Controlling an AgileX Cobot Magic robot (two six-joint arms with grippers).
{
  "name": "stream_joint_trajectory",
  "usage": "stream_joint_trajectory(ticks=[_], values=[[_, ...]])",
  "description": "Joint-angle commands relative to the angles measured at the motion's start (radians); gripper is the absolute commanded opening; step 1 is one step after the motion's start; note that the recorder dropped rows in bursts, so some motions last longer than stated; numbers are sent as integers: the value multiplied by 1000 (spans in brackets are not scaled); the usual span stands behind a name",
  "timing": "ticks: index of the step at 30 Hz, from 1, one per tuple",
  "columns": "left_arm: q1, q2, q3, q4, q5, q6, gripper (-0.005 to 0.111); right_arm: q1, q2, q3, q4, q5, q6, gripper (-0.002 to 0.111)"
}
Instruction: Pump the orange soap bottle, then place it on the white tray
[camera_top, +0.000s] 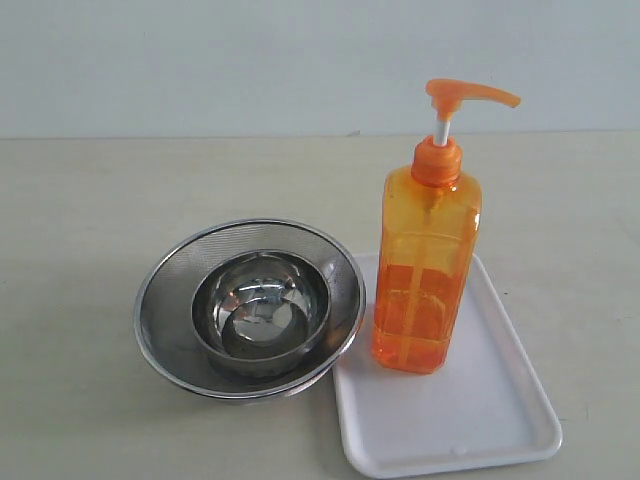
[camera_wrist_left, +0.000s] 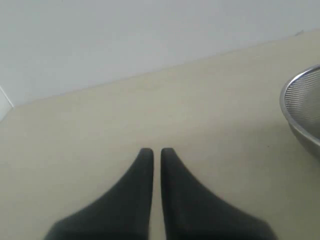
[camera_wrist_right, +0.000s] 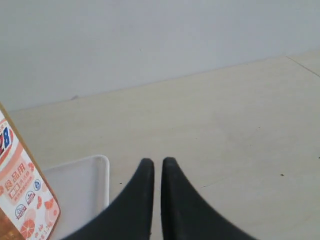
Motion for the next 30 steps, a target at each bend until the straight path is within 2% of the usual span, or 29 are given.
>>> stream_joint_trajectory(ticks=[1,3,8,10,18,30], values=[[3,-3,4,-7,-5,-9,5,-5,-9,0,8,15,-25,1],[3,-3,4,-7,-5,-9,5,-5,-9,0,56,44,-79,1],[3,-3,4,-7,-5,-9,5,-5,-9,0,399,85,-635,1],[3,-3,4,-7,-5,-9,5,-5,-9,0,479,85,-751,1],[3,-3,4,-7,-5,-9,5,-5,-9,0,497,87,-660,1],[3,-3,4,-7,-5,-9,5,-5,-9,0,497,89,-657,1]])
